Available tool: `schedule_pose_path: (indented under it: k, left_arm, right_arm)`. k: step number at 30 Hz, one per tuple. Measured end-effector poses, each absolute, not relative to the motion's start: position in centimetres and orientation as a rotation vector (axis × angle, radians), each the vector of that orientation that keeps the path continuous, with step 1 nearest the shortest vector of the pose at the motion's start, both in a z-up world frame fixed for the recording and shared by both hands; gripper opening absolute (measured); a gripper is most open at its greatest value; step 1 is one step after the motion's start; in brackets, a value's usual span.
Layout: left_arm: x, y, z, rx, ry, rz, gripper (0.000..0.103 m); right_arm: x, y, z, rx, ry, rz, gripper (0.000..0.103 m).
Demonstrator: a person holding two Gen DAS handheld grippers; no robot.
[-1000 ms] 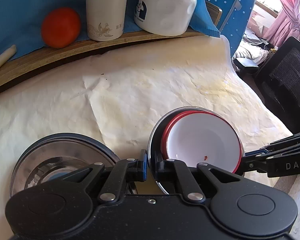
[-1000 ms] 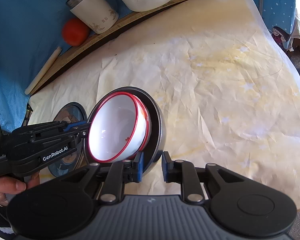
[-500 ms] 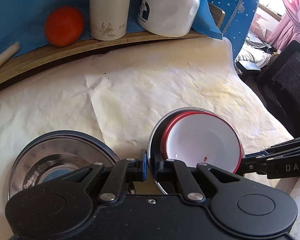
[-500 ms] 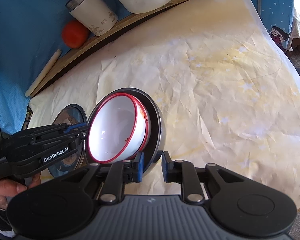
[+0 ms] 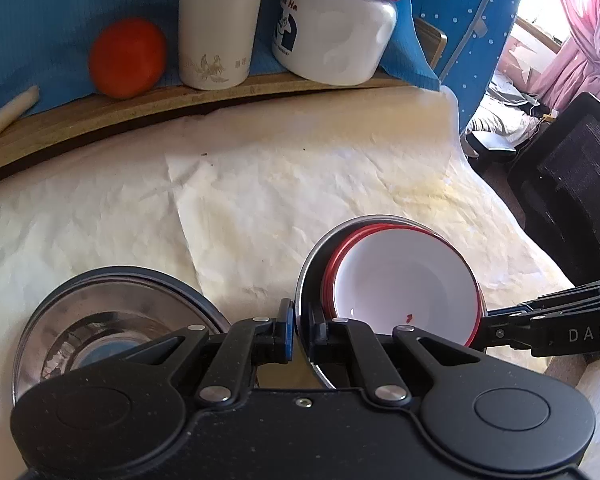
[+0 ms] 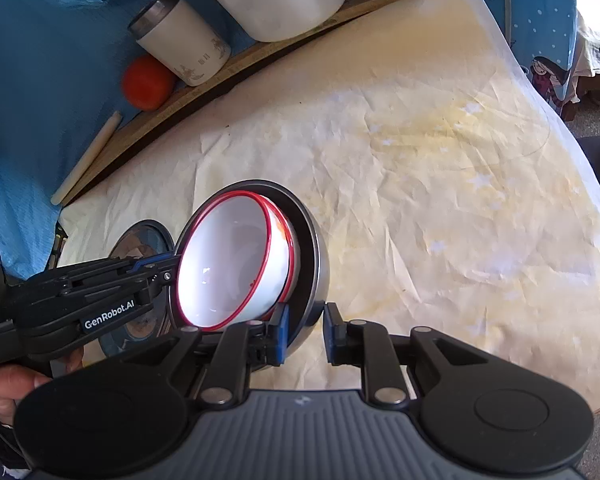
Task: Organize plates and bowls
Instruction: 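Lift the steel bowl with both tools and carry it over the plate stack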
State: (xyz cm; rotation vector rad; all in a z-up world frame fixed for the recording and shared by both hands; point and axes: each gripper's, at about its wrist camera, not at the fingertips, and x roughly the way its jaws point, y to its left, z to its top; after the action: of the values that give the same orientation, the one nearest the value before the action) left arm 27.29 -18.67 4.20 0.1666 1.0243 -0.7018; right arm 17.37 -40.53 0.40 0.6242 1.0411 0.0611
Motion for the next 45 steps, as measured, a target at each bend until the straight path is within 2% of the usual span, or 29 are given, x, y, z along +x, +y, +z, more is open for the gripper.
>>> schedule_pose_path:
  k: [23, 45]
  left_arm:
    - [27.2, -13.5, 7.5, 0.105, 0.962, -0.635, 0.004]
    - [27.7, -4.8, 6.9, 0.036, 0.973, -0.483, 0.004]
  right_arm:
    - [18.5, -36.4, 3.3, 0.558, 1.0, 0.136, 0.02]
    - [22.3, -27.7, 3.3, 0.455, 1.055, 0.268, 0.02]
